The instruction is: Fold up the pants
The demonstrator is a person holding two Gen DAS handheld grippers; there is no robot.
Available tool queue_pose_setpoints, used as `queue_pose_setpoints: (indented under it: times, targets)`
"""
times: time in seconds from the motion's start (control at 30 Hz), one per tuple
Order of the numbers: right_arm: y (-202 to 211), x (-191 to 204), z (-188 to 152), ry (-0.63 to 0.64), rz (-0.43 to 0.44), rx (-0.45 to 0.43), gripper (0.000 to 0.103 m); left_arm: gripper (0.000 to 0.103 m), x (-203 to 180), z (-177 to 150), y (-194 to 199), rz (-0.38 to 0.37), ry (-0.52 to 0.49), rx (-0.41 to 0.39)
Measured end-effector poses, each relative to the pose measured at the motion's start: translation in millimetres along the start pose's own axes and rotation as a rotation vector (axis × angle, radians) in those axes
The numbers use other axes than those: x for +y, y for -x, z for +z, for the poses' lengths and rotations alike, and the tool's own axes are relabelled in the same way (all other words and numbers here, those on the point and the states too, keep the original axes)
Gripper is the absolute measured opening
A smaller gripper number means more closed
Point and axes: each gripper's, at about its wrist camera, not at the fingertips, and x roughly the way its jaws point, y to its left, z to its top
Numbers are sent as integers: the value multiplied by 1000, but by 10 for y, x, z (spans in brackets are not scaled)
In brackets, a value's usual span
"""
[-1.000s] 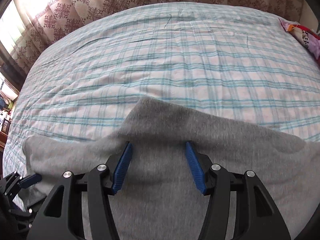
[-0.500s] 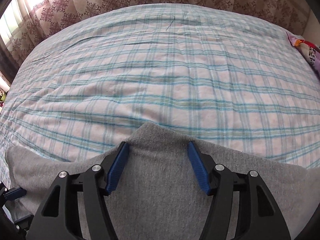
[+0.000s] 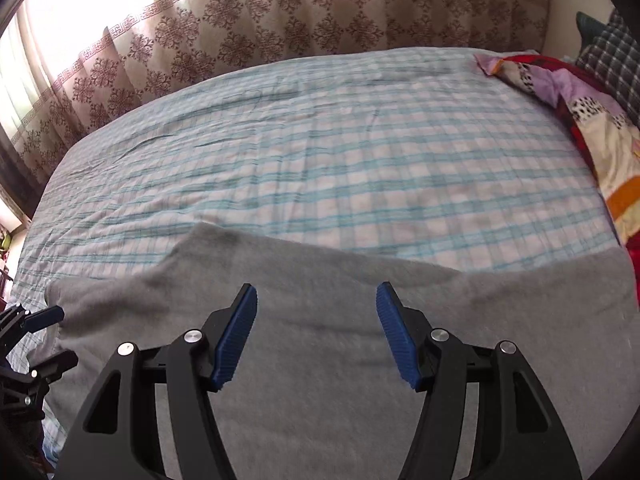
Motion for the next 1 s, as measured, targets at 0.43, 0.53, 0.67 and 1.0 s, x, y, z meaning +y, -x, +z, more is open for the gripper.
queue_pose_setpoints:
  times: [0.43,0.53,0.67,1.0]
  targets:
    - [265,-229,-961,88,-35,144,64,68,-820,73,-561,-59,-93,103]
    - [272,-194,-1026,133,-59,141,65,68,-839,-29,-662,-37,-93,127]
    - [260,-205,-1082,149,-61,125,67,71,-818,-109,-715,-27,-77,121]
    - [228,-163,-1093,151,-80,108,71,78,-818,-162,-734,14,-76,98]
